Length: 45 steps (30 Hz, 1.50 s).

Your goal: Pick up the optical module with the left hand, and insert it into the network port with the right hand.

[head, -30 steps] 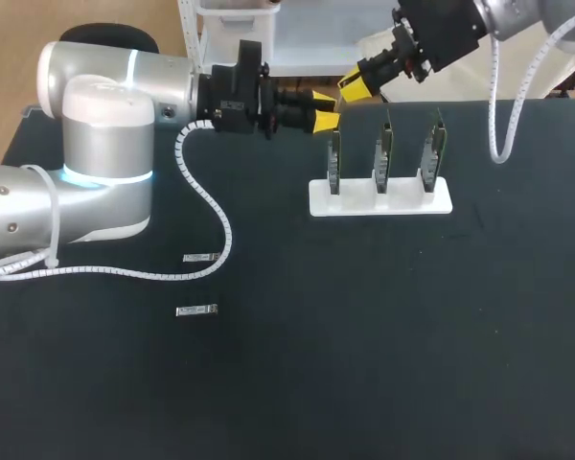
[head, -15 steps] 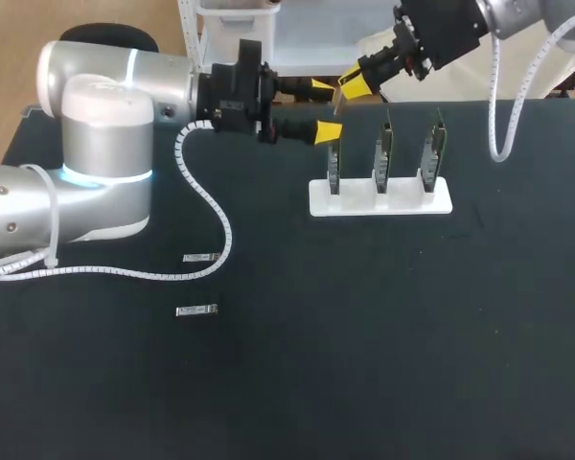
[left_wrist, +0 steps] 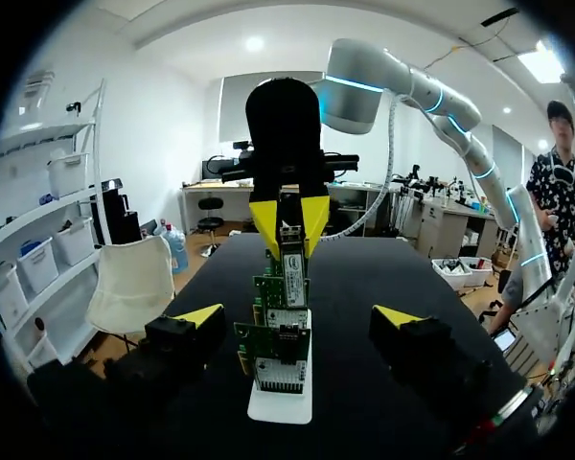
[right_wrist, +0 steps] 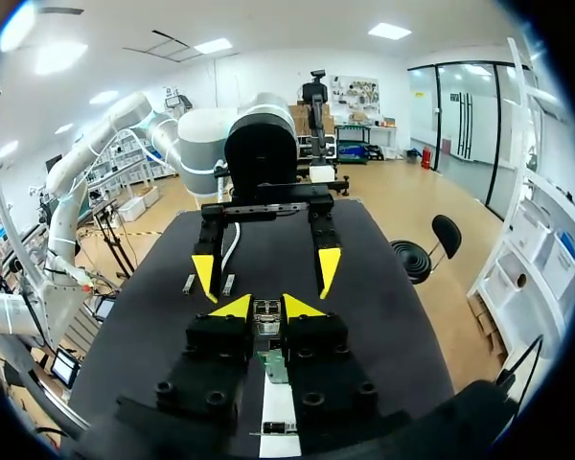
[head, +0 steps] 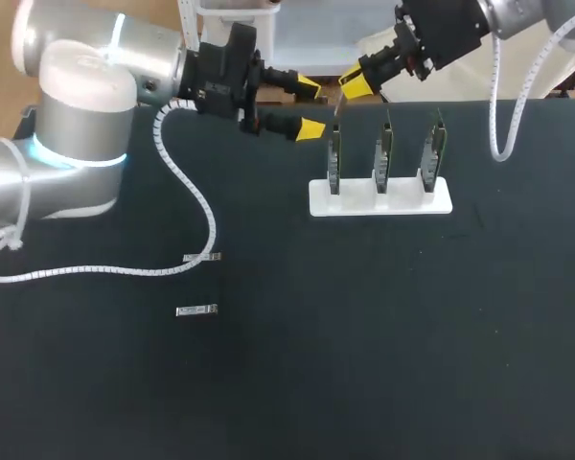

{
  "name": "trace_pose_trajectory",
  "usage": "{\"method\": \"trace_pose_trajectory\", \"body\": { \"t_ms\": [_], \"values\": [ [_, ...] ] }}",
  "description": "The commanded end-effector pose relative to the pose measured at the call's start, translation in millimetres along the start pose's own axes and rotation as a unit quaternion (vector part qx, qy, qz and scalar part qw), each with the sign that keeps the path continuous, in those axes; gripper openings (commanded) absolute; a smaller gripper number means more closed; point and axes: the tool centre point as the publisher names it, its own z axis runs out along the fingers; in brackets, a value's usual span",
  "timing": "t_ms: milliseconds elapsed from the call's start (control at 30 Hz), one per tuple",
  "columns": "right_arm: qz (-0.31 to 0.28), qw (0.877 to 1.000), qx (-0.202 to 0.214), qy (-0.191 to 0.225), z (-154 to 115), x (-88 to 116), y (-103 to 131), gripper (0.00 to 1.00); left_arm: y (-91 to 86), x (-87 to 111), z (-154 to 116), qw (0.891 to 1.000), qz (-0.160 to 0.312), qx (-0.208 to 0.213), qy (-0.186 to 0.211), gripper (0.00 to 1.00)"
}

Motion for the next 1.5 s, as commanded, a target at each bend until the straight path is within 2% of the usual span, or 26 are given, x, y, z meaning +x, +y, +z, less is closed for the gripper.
{"method": "trace_pose_trajectory", "body": {
  "t_ms": [33, 133, 267, 733, 1400, 1500],
  "values": [
    [-0.002, 1.0, 0.005, 0.0, -1.2, 1.4, 3.9, 0.0, -1.4, 8.4, -6.9, 1.0, -0.019, -0.001, 0.022, 1.0],
    [-0.002, 1.0, 0.006, 0.0, -1.9, 1.4, 4.4, 0.0, -2.4, 14.5, -7.2, 0.999, -0.032, -0.003, 0.033, 1.0],
    [-0.002, 1.0, 0.007, -0.001, -2.9, 2.1, 5.8, 0.0, -3.8, 21.9, -3.4, 0.996, -0.037, 0.003, 0.076, 1.0],
    [-0.005, 1.0, 0.009, -0.001, -3.8, 3.1, 11.4, 0.0, -7.5, 32.6, 1.0, 0.992, -0.033, 0.012, 0.121, 1.0],
    [-0.01, 1.0, 0.012, 0.0, -5.8, 3.0, 12.3, 0.0, -7.3, 38.6, 0.2, 0.991, -0.056, 0.009, 0.12, 1.0],
    [-0.025, 0.999, 0.027, 0.003, -6.0, 2.3, 10.7, 0.0, -7.0, 37.7, -1.6, 0.993, -0.047, 0.009, 0.109, 1.0]
  ]
}}
